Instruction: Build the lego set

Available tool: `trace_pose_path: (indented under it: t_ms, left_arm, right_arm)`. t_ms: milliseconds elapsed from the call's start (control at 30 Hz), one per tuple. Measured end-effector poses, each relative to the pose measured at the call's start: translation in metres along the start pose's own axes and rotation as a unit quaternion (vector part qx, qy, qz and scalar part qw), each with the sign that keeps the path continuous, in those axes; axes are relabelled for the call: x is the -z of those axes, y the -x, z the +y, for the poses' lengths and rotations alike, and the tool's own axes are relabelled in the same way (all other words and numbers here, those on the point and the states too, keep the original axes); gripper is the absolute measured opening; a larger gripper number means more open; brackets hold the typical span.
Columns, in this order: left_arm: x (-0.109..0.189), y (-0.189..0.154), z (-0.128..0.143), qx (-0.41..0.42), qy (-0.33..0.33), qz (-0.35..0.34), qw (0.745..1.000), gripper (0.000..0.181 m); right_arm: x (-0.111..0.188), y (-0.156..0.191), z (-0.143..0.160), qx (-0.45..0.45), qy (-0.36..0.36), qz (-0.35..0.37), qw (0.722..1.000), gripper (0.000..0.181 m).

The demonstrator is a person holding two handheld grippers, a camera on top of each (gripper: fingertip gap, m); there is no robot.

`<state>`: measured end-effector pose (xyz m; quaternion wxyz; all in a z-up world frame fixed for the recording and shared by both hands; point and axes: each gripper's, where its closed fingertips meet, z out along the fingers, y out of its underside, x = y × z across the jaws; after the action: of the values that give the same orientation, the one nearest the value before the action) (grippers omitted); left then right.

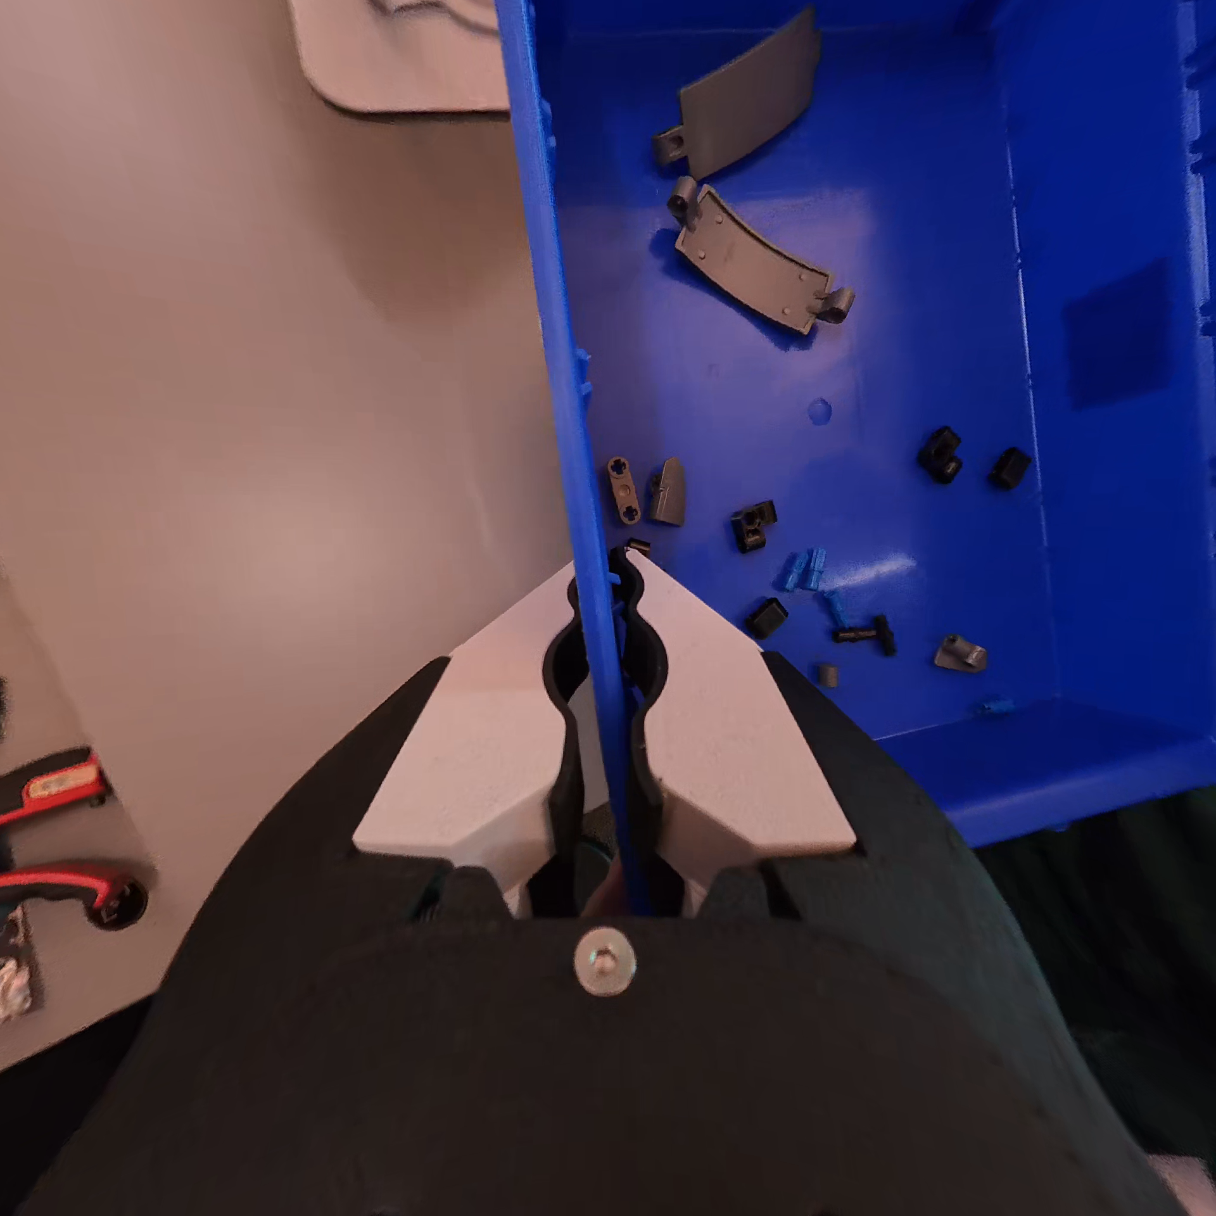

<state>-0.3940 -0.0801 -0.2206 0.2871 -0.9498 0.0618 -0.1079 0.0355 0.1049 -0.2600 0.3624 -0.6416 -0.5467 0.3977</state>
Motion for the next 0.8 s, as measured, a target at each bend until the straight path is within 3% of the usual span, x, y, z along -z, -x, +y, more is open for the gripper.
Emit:
trace_pose_path:
  t_ms: [133, 300, 400, 600, 800]
  left_arm:
    - [-0.017, -0.049, -0.037, -0.042, 0.002, 0.032, 0.999, 0.001]
    - [-0.058, -0.114, -0.105, -0.106, 0.006, 0.043, 0.993, 0.001]
    - [-0.088, -0.152, -0.146, -0.136, 0.003, 0.057, 0.989, 0.001]
    - [-0.15, -0.219, -0.214, -0.184, 0.004, 0.072, 0.98, 0.001]
    - [-0.191, -0.27, -0.269, -0.219, -0.021, 0.071, 0.973, 0.001]
  right_arm:
    - [0.014, 0.034, -0.013, -0.016, -0.029, -0.05, 0.998, 0.041]
    - [0.03, 0.074, -0.036, -0.053, -0.077, -0.109, 0.99, 0.054]
    - [0.046, 0.08, -0.057, -0.098, -0.132, -0.123, 0.979, 0.068]
    - [0.081, 0.035, -0.077, -0.192, -0.224, -0.061, 0.954, 0.104]
    - [0.107, -0.037, -0.076, -0.255, -0.258, 0.031, 0.931, 0.115]
